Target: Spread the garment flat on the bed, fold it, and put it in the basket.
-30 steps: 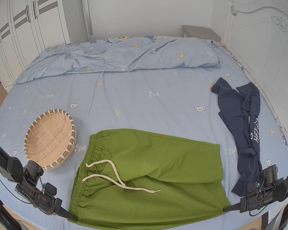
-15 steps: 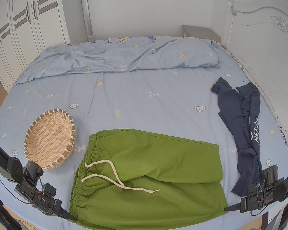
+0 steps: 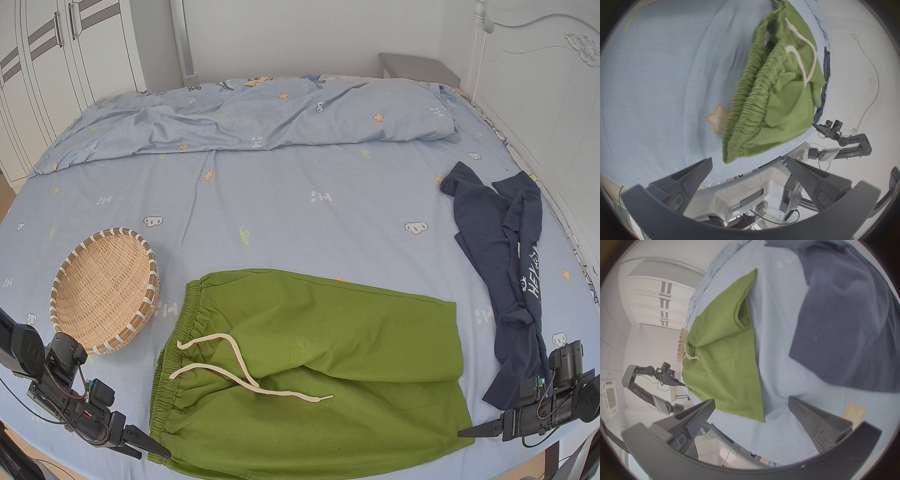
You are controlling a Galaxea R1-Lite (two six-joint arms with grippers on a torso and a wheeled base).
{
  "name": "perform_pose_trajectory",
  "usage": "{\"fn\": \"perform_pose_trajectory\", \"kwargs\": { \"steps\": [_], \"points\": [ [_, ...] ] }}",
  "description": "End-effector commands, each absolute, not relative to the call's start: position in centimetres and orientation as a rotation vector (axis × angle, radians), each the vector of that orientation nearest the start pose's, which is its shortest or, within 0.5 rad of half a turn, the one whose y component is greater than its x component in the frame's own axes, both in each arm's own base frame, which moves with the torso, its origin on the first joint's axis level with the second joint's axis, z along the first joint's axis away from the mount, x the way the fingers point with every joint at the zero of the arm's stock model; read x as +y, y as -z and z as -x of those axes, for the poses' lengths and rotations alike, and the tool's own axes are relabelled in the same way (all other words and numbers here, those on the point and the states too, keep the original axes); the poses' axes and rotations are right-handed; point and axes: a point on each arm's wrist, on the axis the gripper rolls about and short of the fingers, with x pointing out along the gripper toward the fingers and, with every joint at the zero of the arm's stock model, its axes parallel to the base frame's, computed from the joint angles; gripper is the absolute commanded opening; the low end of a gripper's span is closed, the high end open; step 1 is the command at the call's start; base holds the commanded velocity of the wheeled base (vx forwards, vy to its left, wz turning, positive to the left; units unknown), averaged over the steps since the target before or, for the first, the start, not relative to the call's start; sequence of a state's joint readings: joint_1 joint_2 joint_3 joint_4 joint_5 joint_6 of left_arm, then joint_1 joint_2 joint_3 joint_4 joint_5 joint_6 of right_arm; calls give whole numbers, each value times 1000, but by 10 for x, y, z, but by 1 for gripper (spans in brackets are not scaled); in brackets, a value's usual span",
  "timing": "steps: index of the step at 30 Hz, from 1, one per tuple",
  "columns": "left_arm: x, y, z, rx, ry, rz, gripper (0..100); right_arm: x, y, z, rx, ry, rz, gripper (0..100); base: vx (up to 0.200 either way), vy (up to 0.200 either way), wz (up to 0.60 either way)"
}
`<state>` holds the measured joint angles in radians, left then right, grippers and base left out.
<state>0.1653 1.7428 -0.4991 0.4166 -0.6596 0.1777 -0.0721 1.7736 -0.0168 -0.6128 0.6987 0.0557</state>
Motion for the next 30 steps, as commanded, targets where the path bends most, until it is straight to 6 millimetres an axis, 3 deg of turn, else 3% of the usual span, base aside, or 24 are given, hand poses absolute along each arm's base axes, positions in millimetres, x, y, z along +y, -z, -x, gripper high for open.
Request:
{"fn": "perform_pose_trajectory", "kwargs": {
  "steps": [1, 7, 11, 12, 15, 18, 19, 20, 21, 23, 26, 30],
  "points": [
    [11, -110, -150, 1322, 513, 465, 100, 6, -47, -140, 874, -579, -405, 100, 0, 0, 0],
    [9, -177, -145, 1227, 519, 420, 100, 9, -71, -149, 753, -591, -351, 100, 0, 0, 0],
    [8, -205, -152, 1159, 537, 390, 100, 8, -85, -165, 691, -594, -326, 100, 0, 0, 0],
    [8, -205, -152, 1159, 537, 390, 100, 8, -85, -165, 691, -594, -326, 100, 0, 0, 0],
    [-7, -205, -176, 1128, 665, 341, 100, 7, -110, -193, 584, -581, -285, 100, 0, 0, 0],
    [-18, -194, -214, 1104, 686, 338, 100, 9, -129, -218, 522, -579, -280, 100, 0, 0, 0],
    [-19, -193, -216, 1104, 687, 339, 100, 9, -129, -219, 521, -580, -281, 100, 0, 0, 0],
    [-30, -191, -238, 1089, 694, 362, 100, 13, -136, -231, 504, -592, -285, 100, 0, 0, 0],
    [-30, -191, -238, 1089, 694, 362, 100, 13, -136, -231, 504, -592, -285, 100, 0, 0, 0],
    [-43, -193, -263, 1060, 675, 442, 100, 18, -146, -239, 478, -606, -282, 100, 0, 0, 0],
    [-55, -185, -284, 1014, 683, 450, 100, 23, -151, -245, 463, -618, -270, 100, 0, 0, 0],
    [-58, -177, -305, 948, 687, 455, 100, 23, -154, -259, 450, -621, -264, 100, 0, 0, 0]
  ]
}}
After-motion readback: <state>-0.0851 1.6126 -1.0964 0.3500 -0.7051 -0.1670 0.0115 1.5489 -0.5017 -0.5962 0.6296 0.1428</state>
